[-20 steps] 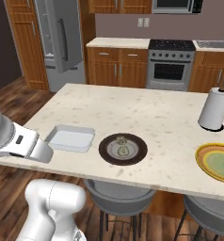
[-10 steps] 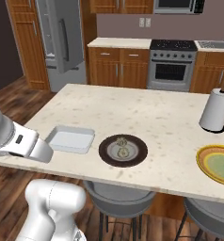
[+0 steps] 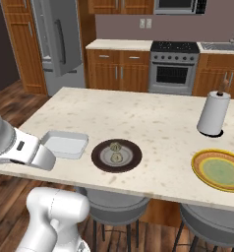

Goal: Place two dumplings into each of the tupperware containers and then place the containers in the fridge.

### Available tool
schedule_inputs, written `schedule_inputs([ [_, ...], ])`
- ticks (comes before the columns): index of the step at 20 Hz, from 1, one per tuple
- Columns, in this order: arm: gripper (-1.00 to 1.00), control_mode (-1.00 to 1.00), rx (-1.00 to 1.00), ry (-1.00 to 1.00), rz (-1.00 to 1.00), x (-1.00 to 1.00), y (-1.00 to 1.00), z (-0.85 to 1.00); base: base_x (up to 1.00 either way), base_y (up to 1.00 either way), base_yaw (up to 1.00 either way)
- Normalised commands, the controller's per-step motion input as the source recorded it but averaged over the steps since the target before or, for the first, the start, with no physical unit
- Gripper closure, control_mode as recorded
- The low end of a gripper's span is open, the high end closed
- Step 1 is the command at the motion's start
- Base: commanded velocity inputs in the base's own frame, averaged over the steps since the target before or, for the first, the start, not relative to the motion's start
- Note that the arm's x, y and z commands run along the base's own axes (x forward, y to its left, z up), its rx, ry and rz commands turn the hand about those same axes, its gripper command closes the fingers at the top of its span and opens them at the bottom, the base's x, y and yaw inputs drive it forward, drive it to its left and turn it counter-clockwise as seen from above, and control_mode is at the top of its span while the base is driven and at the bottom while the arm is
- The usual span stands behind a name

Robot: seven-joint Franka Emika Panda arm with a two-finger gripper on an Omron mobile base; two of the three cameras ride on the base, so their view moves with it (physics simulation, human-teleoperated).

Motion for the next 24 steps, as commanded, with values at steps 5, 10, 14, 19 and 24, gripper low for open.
schedule_inputs([
  [5,-1.0,1.0,0.0,0.0,0.0,0.0,0.0,0.0,0.39,-0.17,0.0],
  [10,-1.0,1.0,0.0,0.0,0.0,0.0,0.0,0.0,0.48,0.0,0.0],
  [14,-1.0,-1.0,0.03,0.06,0.0,0.69,-0.09,-0.14,0.1,0.0,0.0],
  [19,-1.0,-1.0,0.13,0.17,0.0,1.0,-0.56,-0.39,0.0,0.0,0.0],
  [24,-1.0,-1.0,0.1,0.09,0.0,1.0,-0.59,-0.7,0.0,0.0,0.0],
])
